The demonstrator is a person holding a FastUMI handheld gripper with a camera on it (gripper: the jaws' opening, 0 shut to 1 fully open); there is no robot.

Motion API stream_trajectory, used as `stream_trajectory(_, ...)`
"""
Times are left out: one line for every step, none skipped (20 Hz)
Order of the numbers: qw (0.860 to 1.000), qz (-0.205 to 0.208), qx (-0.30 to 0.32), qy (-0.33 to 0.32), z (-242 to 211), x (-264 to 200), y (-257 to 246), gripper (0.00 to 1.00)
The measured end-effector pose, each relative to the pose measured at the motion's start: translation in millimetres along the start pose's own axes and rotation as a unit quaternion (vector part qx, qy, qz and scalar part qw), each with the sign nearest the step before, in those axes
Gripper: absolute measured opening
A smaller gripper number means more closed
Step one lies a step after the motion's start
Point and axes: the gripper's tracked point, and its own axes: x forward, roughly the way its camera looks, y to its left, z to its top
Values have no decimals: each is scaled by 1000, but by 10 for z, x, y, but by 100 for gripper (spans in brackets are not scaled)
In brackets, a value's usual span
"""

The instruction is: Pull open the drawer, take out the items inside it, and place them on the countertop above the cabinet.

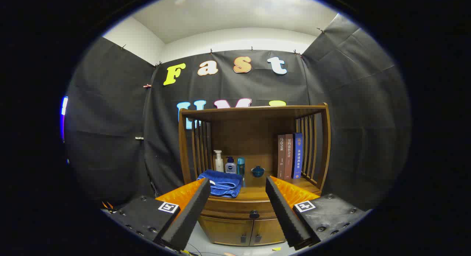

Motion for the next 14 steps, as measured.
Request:
stream_trajectory(1000, 0, 0, 0, -1, -2, -1, 98)
stream_trajectory(1000, 0, 0, 1, -1, -7, -6, 98)
stream_trajectory(1000, -1, -1, 1, 14, -6, -9, 98)
stream_trajectory(1000, -2, 0, 1, 13, -7, -23, 98)
stream_trajectory(1000, -3, 1, 2, 12, -13, -30, 98)
stream_trajectory(1000, -3, 2, 3, 7, -16, -33, 98)
stream_trajectory(1000, -4, 2, 5, 0, -20, -38, 98)
stream_trajectory(1000, -5, 1, 7, -18, -7, -52, 98)
stream_trajectory(1000, -5, 0, 8, -18, -13, -52, 98)
stream_trajectory(1000, -4, 0, 8, -17, -12, -54, 98)
stream_trajectory(1000, -3, 1, 6, -4, -16, -47, 98)
stream_trajectory(1000, -3, 2, 4, 6, -24, -50, 98)
stream_trajectory(1000, -2, 4, 2, 19, -23, -55, 98)
stream_trajectory(1000, -3, 5, 1, 21, -20, -58, 98)
